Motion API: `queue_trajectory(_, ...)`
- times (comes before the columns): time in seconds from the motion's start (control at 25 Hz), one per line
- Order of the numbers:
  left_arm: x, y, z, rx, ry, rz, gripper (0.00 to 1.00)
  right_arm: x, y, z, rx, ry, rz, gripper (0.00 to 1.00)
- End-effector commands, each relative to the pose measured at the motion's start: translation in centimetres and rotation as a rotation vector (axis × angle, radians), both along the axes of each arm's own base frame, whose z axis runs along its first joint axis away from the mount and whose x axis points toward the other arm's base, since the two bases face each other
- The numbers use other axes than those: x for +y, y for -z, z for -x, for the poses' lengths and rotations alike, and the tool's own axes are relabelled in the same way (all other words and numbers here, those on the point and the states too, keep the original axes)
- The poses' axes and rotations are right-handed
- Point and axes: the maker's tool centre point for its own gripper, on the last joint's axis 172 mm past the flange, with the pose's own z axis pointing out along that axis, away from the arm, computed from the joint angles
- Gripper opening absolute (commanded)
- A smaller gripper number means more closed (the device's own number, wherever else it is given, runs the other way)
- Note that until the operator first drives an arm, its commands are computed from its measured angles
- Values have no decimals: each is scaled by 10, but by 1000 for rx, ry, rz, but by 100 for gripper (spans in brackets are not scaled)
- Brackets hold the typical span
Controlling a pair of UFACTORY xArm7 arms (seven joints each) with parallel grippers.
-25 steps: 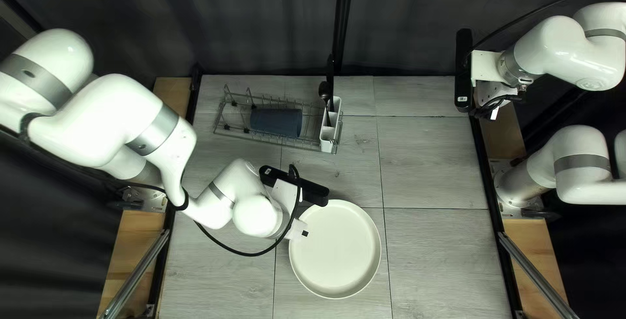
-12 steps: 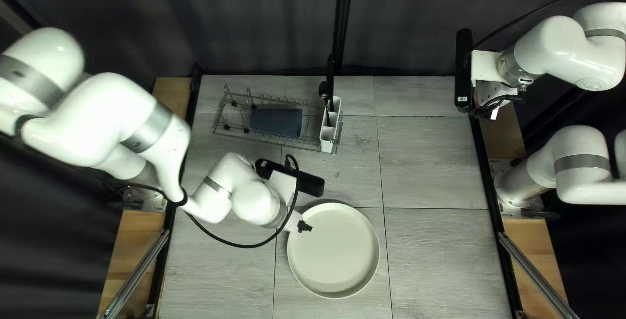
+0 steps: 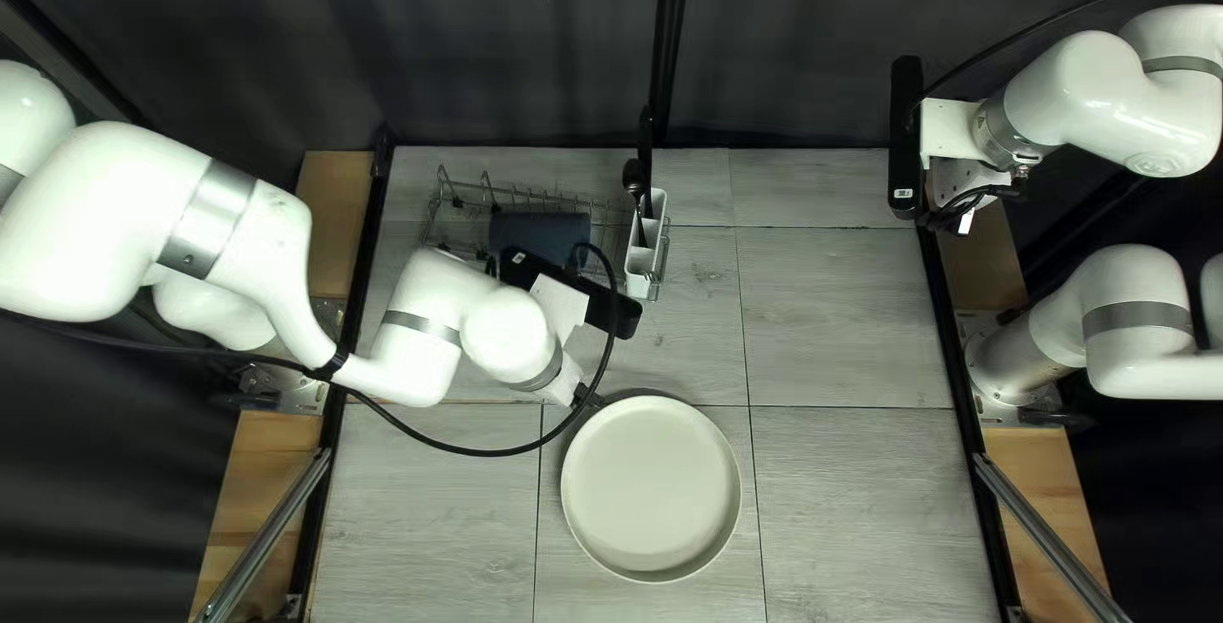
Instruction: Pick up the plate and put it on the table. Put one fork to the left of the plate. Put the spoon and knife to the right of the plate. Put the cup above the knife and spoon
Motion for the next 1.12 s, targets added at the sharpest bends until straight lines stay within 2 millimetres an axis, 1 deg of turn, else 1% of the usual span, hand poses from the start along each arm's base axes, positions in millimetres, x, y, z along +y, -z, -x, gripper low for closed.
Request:
queue_trajectory(0.04, 0, -1, 0, 0, 1, 0, 100, 0, 0, 0, 0, 0, 0, 100)
queue_trajectory(0.12, 0, -1, 0, 0, 1, 0, 100, 0, 0, 0, 0, 0, 0, 100)
queue_trajectory(0.16, 2, -6, 6, 6, -16, 16, 100, 0, 0, 0, 0, 0, 0, 100)
queue_trajectory(0.24, 6, -24, 22, 11, -11, 29, 100, 0, 0, 0, 0, 0, 0, 100)
queue_trajectory(0.28, 13, -37, 34, 5, 14, 33, 100, 0, 0, 0, 0, 0, 0, 100)
queue_trajectory(0.32, 17, -43, 39, -1, 33, 29, 100, 0, 0, 0, 0, 0, 0, 100)
queue_trajectory(0.4, 34, -62, 47, -21, 135, -2, 100, 0, 0, 0, 0, 0, 0, 100)
queue_trajectory(0.48, 48, -73, 50, -34, 235, -29, 100, 0, 0, 0, 0, 0, 0, 100)
queue_trajectory(0.52, 52, -77, 52, -38, 276, -35, 100, 0, 0, 0, 0, 0, 0, 100)
queue_trajectory(0.56, 60, -82, 53, -43, 364, -49, 100, 0, 0, 0, 0, 0, 0, 100)
queue_trajectory(0.64, 67, -86, 54, -44, 475, -67, 100, 0, 0, 0, 0, 0, 0, 100)
queue_trajectory(0.68, 70, -89, 54, -50, 560, -74, 100, 0, 0, 0, 0, 0, 0, 100)
queue_trajectory(0.72, 71, -91, 53, -55, 592, -76, 100, 0, 0, 0, 0, 0, 0, 100)
queue_trajectory(1.08, 71, -91, 53, -55, 592, -76, 100, 0, 0, 0, 0, 0, 0, 100)
queue_trajectory(1.12, 74, -89, 55, -54, 569, -64, 100, 0, 0, 0, 0, 0, 0, 100)
